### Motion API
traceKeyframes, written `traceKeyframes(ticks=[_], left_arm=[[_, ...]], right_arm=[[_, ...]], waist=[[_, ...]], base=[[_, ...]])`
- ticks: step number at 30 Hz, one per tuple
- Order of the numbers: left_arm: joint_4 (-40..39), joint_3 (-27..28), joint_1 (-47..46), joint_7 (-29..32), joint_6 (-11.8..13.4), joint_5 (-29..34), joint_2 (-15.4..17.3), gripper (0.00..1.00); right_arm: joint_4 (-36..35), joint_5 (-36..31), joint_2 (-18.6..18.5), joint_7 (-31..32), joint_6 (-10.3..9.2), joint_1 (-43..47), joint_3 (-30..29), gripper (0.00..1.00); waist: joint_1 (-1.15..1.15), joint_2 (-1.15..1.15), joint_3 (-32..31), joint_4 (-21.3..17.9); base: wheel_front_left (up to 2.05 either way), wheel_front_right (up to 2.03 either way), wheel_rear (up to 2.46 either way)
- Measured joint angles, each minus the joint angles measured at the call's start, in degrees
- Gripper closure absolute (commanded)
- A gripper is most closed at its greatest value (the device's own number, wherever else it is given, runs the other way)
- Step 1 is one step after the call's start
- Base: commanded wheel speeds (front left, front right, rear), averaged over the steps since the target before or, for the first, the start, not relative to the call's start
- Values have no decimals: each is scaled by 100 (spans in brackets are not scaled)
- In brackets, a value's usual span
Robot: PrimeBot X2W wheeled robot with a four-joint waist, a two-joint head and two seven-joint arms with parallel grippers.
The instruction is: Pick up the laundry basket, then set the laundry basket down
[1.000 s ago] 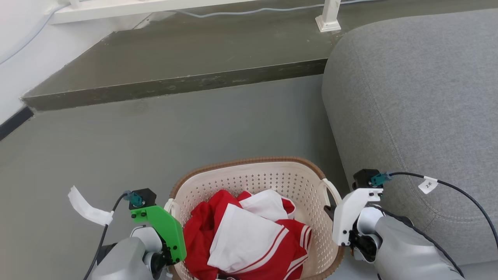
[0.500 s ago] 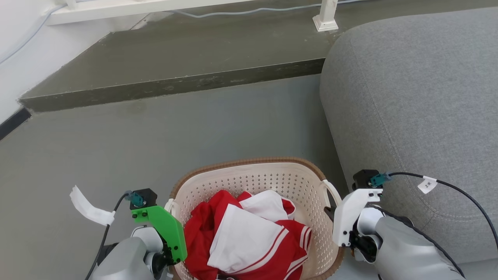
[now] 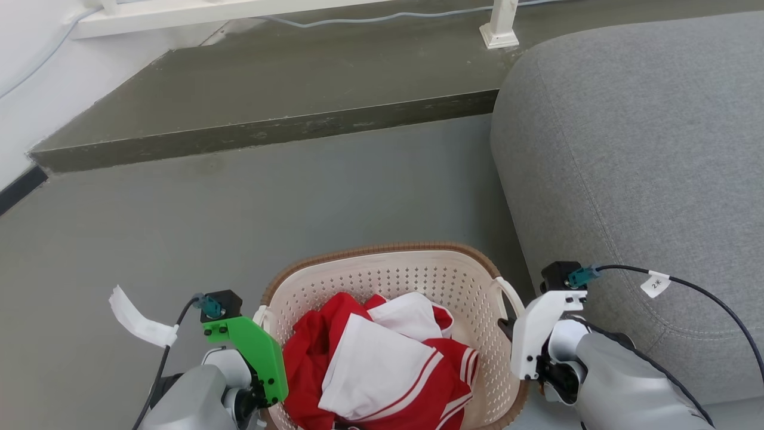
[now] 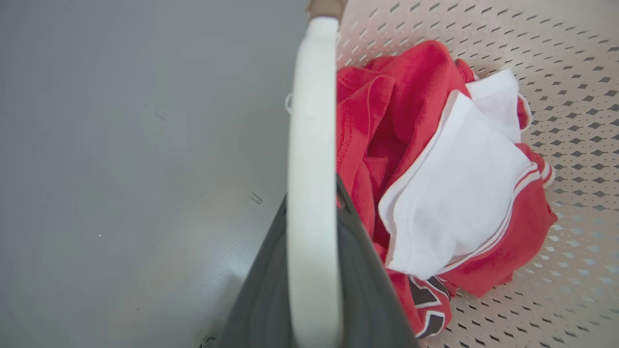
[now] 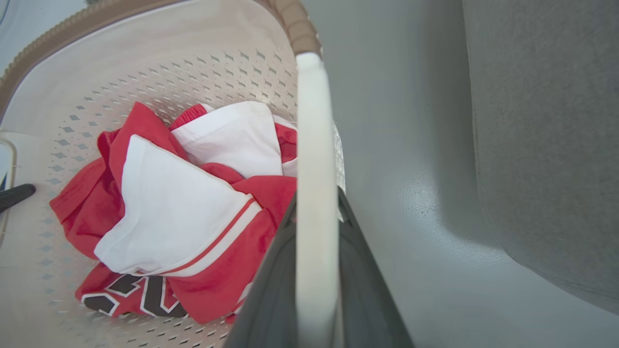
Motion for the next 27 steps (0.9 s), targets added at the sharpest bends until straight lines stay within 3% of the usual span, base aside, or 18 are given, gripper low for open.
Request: traceKeyframes(ticks=[15, 27], left_arm=[[-64, -77, 9, -3, 73, -156, 20, 100], [-137, -45, -137, -214, 132, -159, 56, 100]], right_arm=[[-8, 60, -18, -1, 0, -3, 91, 100], [-97, 98, -34, -133, -49, -238, 102, 100]], waist=[[0, 0, 67, -23], [0, 0, 467, -48]], base=[[0, 0, 0], [0, 0, 0]])
